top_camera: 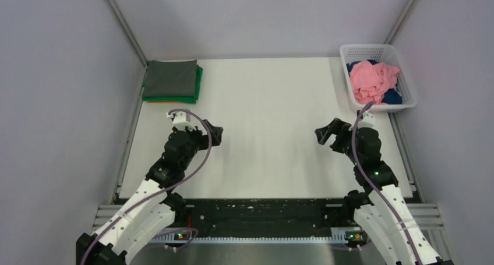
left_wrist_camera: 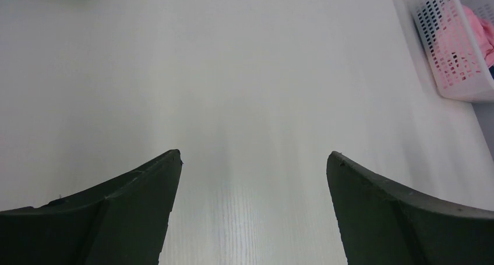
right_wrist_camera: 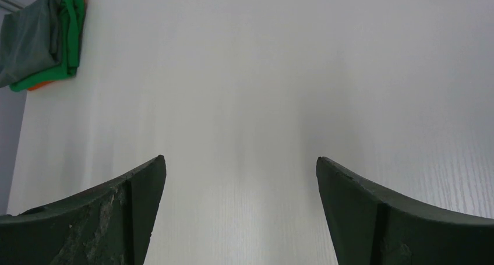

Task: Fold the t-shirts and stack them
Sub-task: Grab crumpled tshirt from bin with the right arm

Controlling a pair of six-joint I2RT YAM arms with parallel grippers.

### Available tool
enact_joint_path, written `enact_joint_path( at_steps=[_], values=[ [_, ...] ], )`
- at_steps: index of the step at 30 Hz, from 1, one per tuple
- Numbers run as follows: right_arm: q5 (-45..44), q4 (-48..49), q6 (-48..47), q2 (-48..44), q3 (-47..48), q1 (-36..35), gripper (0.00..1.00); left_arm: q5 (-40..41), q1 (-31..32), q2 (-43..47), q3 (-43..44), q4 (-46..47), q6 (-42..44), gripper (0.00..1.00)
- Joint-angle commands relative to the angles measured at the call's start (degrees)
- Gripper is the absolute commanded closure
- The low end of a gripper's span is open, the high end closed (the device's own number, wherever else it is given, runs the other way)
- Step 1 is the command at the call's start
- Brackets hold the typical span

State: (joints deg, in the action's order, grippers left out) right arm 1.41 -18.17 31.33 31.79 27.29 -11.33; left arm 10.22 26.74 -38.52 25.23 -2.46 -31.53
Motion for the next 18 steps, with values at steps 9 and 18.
enact_joint_path(
  at_steps=[9, 18],
  values=[
    [0.7, 10.0, 0.5, 10.1, 6.0, 0.4, 0.01, -0.2, 0.1, -2.1, 1.9, 4.2, 0.6, 0.01],
    [-10.2, 0.7, -2.1, 35.8, 29.0, 4.5, 0.01, 0.0, 0.1, -4.9, 3.0, 3.4, 0.8, 0.01]
  ],
)
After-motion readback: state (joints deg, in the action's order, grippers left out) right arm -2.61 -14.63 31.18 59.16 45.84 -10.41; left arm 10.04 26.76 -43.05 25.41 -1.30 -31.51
